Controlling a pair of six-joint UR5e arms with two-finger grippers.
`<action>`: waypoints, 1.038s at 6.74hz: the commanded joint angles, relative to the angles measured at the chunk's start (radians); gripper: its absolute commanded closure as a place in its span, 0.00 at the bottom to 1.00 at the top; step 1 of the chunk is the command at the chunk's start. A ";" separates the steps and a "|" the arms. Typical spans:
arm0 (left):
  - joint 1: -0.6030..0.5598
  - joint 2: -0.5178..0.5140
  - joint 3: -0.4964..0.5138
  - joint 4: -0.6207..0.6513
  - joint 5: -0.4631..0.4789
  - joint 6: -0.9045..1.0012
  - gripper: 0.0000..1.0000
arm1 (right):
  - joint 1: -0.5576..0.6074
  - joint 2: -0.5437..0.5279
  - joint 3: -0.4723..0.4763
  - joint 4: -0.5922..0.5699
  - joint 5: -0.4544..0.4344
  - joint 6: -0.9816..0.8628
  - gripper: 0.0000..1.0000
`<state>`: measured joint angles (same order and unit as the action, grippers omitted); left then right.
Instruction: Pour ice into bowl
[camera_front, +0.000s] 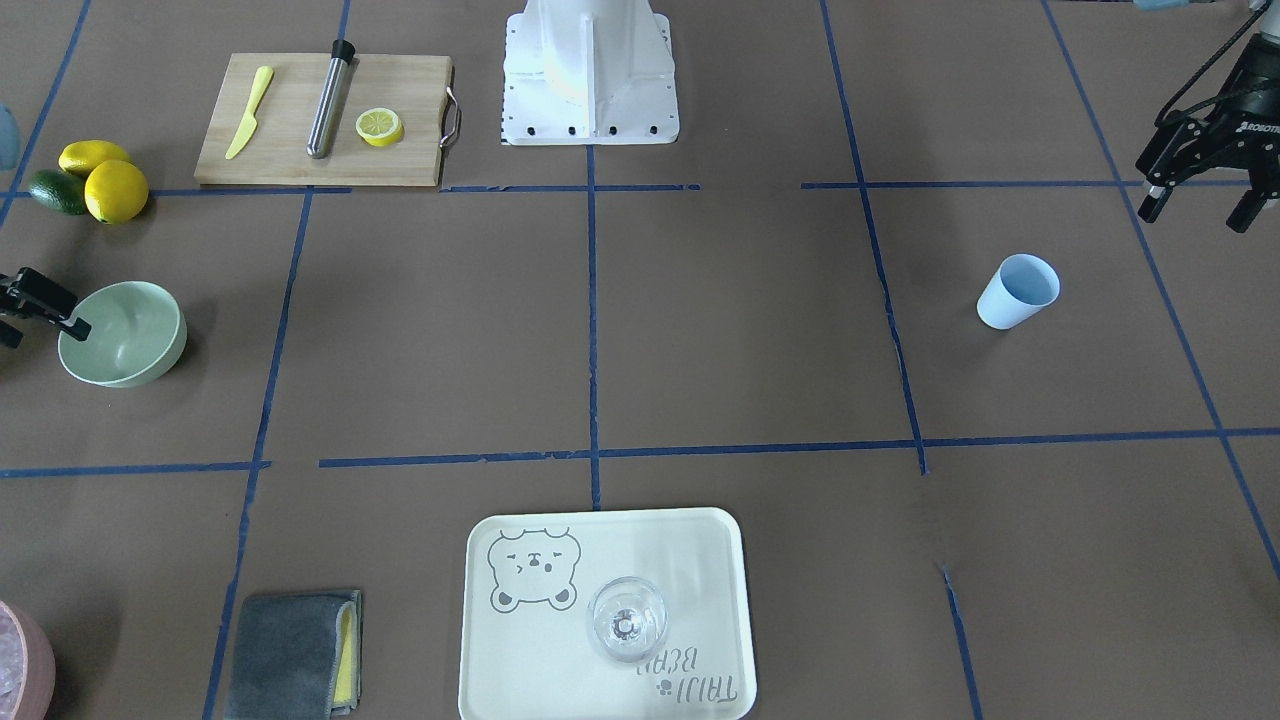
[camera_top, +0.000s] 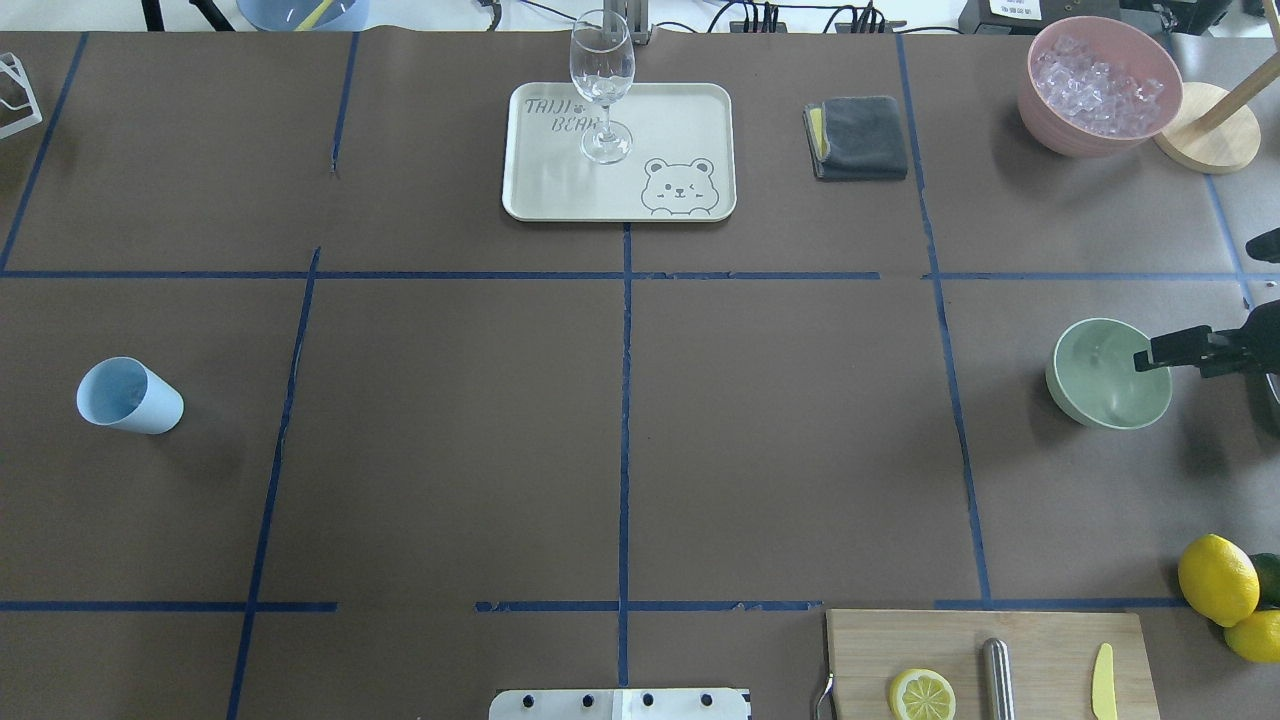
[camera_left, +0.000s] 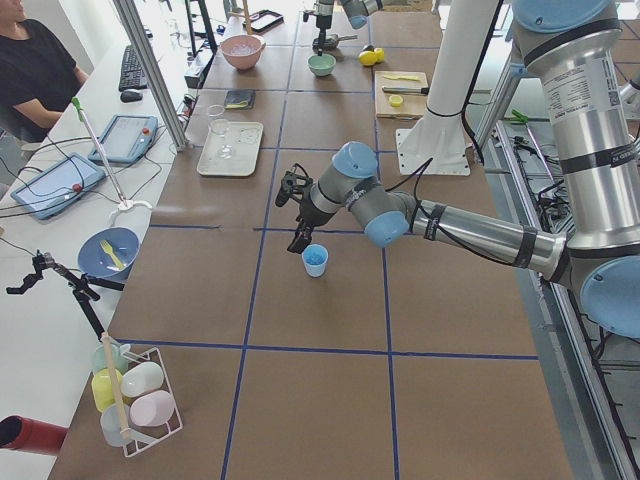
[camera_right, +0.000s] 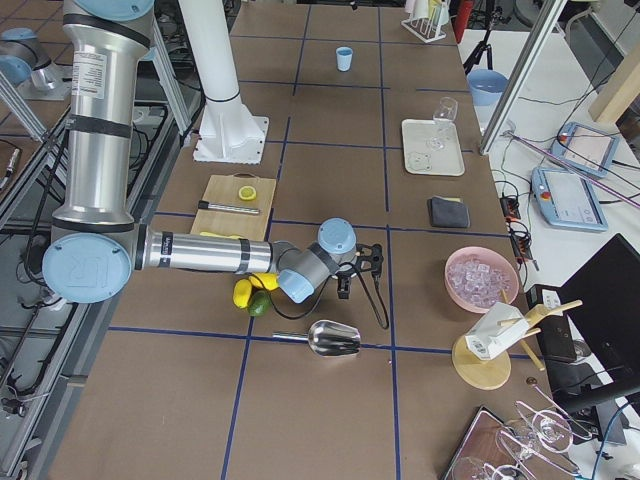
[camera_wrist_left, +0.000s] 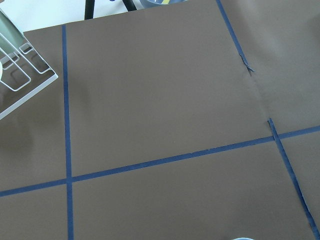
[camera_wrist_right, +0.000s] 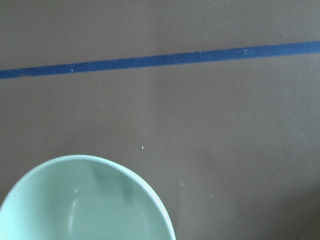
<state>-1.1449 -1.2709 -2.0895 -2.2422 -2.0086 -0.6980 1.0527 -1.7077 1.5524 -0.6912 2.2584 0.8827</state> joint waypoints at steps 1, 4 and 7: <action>0.019 0.016 -0.007 -0.033 0.040 -0.021 0.01 | -0.077 -0.004 0.009 0.002 -0.063 0.050 0.29; 0.030 0.042 -0.007 -0.074 0.048 -0.028 0.01 | -0.069 -0.021 0.029 0.002 -0.051 0.044 1.00; 0.133 0.041 -0.006 -0.088 0.120 -0.134 0.01 | -0.057 -0.073 0.121 -0.001 -0.004 0.050 1.00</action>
<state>-1.0639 -1.2304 -2.0956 -2.3216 -1.9285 -0.7826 0.9887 -1.7672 1.6441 -0.6911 2.2371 0.9278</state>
